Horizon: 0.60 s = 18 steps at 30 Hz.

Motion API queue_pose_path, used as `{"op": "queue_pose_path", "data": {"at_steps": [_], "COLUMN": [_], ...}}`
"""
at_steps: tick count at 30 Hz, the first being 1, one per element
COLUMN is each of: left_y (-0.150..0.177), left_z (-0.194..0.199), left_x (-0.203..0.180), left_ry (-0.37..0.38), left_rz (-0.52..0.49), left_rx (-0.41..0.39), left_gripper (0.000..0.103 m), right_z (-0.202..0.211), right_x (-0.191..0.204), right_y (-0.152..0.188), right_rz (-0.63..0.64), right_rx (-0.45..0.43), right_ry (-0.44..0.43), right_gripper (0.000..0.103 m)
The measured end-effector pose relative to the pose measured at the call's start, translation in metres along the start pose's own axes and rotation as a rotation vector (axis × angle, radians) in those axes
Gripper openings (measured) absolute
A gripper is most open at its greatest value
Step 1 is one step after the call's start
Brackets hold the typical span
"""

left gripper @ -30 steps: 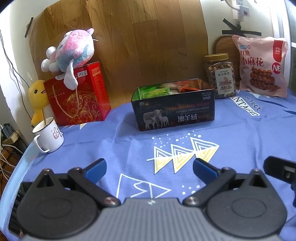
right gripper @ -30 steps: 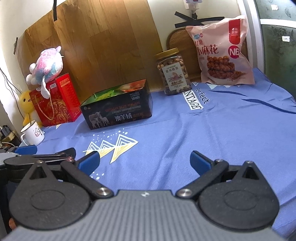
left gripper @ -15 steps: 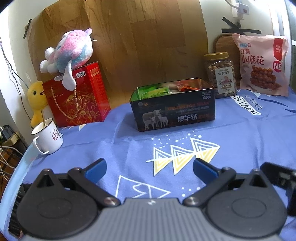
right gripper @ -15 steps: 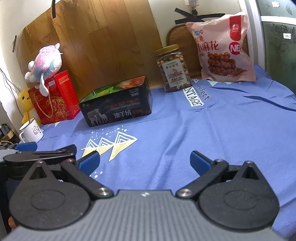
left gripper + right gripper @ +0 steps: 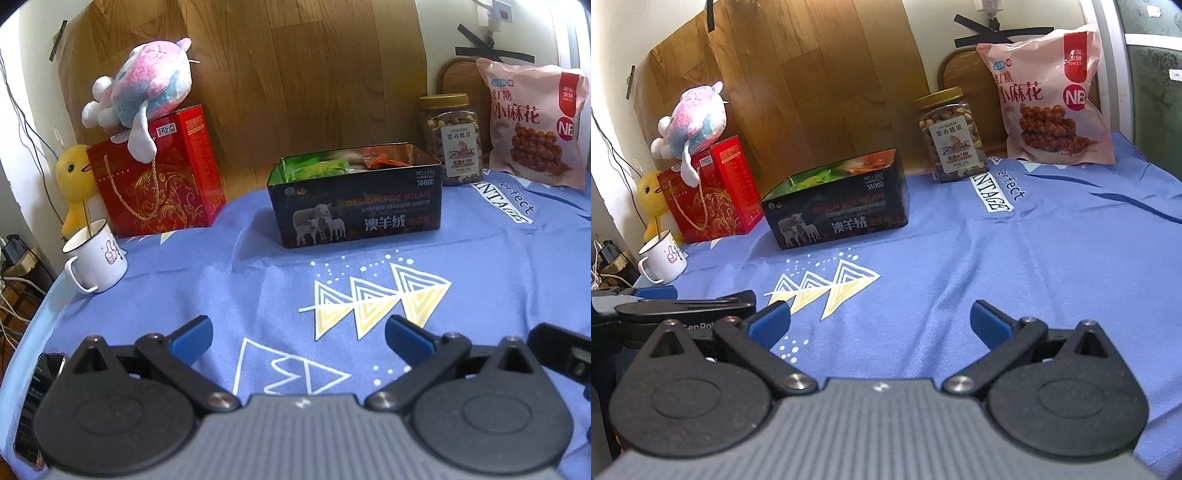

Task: Organize snacks

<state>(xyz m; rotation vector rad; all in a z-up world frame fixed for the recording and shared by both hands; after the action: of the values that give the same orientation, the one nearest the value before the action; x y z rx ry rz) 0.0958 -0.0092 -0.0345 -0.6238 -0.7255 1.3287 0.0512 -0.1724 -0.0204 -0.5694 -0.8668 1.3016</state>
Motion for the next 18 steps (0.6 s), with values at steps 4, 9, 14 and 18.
{"op": "queue_pose_path", "data": {"at_steps": [4,9,14,18], "left_y": [-0.001,-0.001,-0.002,-0.003], "left_z": [0.000,0.001,0.002,0.003], "left_x": [0.002,0.005,0.009,0.011], "left_ry": [-0.006,-0.037,-0.056,-0.065], "left_rz": [0.000,-0.010,-0.012,-0.015], "left_rx": [-0.006,-0.022,-0.028,-0.032], "left_gripper": [0.103,0.103,0.103,0.103], "right_z": [-0.001,-0.003,-0.004,-0.004], "right_x": [0.001,0.003,0.004,0.007], "right_y": [0.001,0.002,0.002,0.002], "right_rz": [-0.003,0.000,-0.008,-0.003], "right_rx": [0.004,0.006,0.006,0.009], "right_ry": [-0.001,-0.009,-0.018,-0.025], "right_gripper": [0.103,0.103,0.103,0.103]}}
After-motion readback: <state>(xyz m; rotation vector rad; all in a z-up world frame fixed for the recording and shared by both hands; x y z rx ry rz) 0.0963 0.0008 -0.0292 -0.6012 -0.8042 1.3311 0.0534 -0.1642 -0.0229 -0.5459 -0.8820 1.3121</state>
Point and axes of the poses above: each gripper's, at about its wrist camera, not at the fingertips, and z roughly against the way its jaws point, x to its left, y to its underside, the point moved 8 cm from there along -z, roughly the way its jaws point, and after that the axes turned 6 degrees about y, right-handed, at the moved point
